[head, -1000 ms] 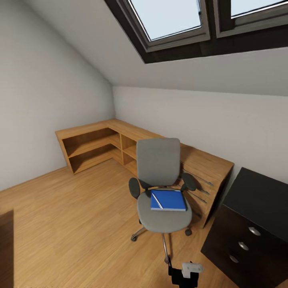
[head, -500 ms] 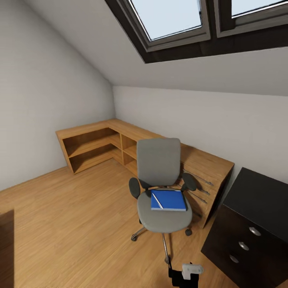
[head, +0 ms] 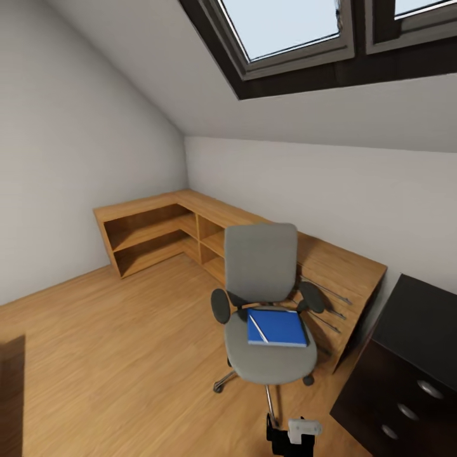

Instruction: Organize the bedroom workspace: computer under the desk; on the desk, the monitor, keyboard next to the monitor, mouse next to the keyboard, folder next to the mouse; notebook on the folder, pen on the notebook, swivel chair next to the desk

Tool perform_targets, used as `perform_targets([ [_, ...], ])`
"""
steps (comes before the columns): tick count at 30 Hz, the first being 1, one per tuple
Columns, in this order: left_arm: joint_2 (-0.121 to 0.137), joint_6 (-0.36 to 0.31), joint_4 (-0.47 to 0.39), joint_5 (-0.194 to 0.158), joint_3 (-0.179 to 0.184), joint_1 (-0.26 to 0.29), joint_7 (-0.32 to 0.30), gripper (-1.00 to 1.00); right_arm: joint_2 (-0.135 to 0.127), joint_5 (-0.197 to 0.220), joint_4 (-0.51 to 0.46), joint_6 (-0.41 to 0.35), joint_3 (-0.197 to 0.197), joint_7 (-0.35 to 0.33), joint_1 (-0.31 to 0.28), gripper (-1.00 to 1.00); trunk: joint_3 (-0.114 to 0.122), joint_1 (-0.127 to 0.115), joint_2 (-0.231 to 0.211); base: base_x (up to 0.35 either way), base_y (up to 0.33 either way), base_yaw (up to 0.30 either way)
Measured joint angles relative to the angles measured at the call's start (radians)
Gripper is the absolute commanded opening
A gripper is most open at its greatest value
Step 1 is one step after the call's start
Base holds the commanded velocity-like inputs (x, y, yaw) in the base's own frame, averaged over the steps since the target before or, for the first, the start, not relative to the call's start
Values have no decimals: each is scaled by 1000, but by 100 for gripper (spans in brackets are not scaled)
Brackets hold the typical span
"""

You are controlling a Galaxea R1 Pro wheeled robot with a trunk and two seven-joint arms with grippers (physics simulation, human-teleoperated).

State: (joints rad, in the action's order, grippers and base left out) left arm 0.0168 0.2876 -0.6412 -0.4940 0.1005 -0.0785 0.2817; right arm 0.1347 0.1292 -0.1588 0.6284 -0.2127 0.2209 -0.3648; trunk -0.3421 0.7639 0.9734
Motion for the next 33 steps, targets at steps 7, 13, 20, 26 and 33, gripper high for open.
perform_targets([
  [7,0,0,0,1,0,0,0,100,-1,0,0,0,1,0,0,100,0,0,0,38,14,177],
  [13,0,-1,1,0,0,0,0,100,-2,0,0,0,2,0,0,100,0,0,0,3,1,25],
  [20,0,-2,2,0,0,0,0,100,-1,0,-1,0,2,0,0,100,0,0,0,30,0,3],
  [26,0,-2,2,-1,0,0,0,100,-2,0,-1,1,2,0,0,100,0,0,0,271,0,0],
  [33,0,-2,2,0,1,0,0,100,-3,0,0,0,2,0,0,100,0,0,0,51,0,0],
])
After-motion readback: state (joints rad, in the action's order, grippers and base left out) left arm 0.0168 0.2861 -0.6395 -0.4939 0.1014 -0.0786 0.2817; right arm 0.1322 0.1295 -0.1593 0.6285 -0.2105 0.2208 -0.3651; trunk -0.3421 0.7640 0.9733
